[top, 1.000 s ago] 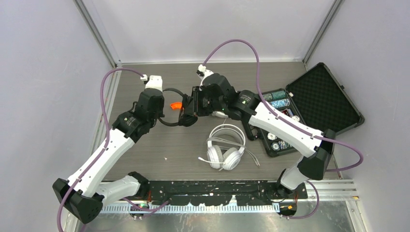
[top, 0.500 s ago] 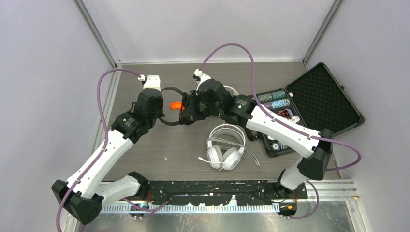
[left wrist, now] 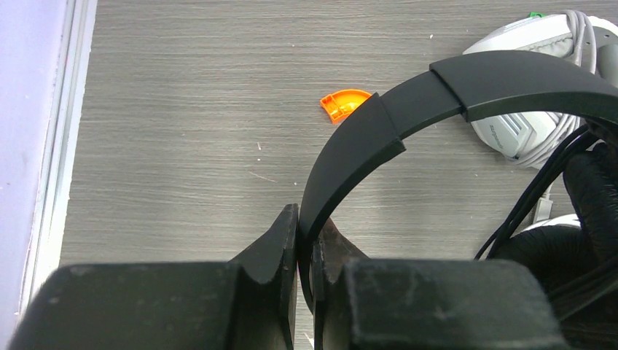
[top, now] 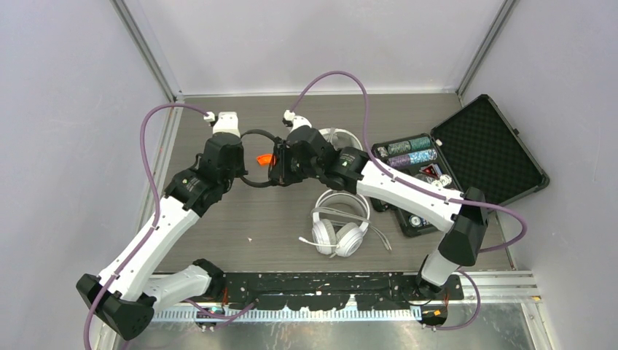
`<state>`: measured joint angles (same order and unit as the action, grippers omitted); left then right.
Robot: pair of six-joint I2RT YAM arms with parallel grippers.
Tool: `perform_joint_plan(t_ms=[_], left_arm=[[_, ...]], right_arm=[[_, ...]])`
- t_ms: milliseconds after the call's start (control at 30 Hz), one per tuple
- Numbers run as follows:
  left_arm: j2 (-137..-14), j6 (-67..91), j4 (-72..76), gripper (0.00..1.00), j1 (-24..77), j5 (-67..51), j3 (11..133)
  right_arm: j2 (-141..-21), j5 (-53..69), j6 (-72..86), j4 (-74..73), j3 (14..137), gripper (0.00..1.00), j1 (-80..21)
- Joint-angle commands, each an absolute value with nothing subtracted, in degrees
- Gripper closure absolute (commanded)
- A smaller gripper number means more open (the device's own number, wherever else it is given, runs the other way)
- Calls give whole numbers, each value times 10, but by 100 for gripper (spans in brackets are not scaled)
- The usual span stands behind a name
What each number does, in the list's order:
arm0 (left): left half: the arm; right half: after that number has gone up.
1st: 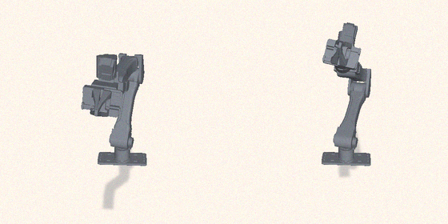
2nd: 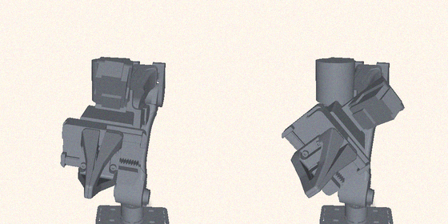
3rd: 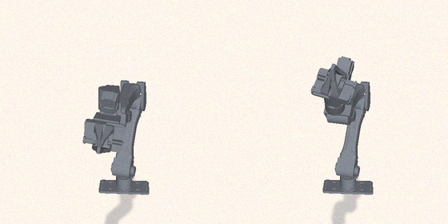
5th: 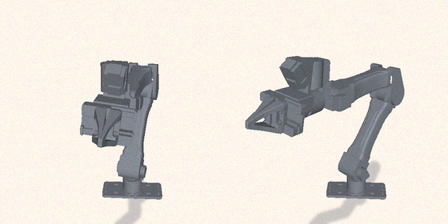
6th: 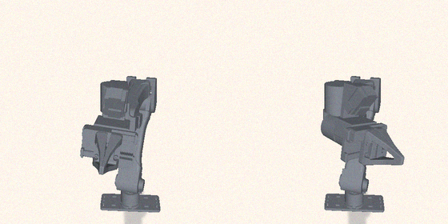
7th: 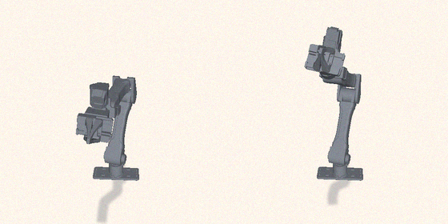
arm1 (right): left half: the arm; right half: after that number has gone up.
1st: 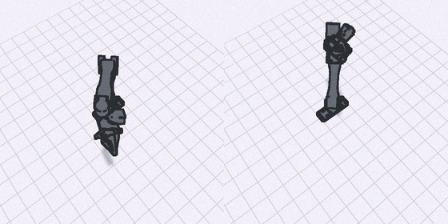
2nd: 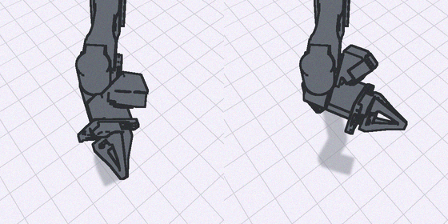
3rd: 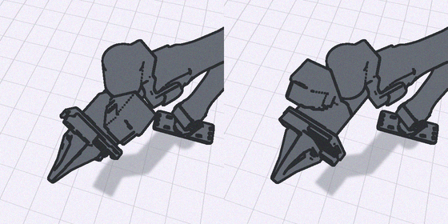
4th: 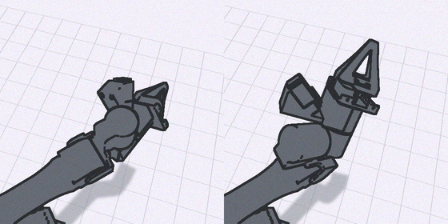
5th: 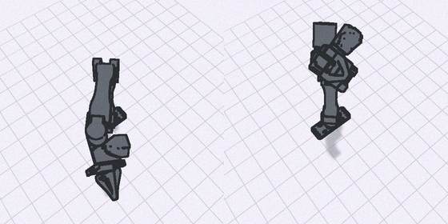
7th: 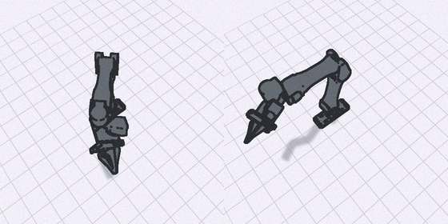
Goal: Wrap the headphones
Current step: Wrap the headphones cable around the headphones.
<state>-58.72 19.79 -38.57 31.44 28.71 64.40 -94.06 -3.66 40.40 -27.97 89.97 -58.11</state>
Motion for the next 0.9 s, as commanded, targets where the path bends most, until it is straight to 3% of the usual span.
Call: perform_joint_plan(t_ms=[0,167,467,867], left_arm=[[-573,226,-350,100,315,279,675],[-583,219,-352,100,315,303,667],[-583,220,-347,100,315,303,666],[-584,227,-353,100,315,292,671]], right_arm=[[-942,-59,383,-241,904,89,-589],[-898,-59,379,-237,902,78,-594],[-810,-88,404,-201,831,78,-596],[-835,-112,404,-212,843,78,-595]])
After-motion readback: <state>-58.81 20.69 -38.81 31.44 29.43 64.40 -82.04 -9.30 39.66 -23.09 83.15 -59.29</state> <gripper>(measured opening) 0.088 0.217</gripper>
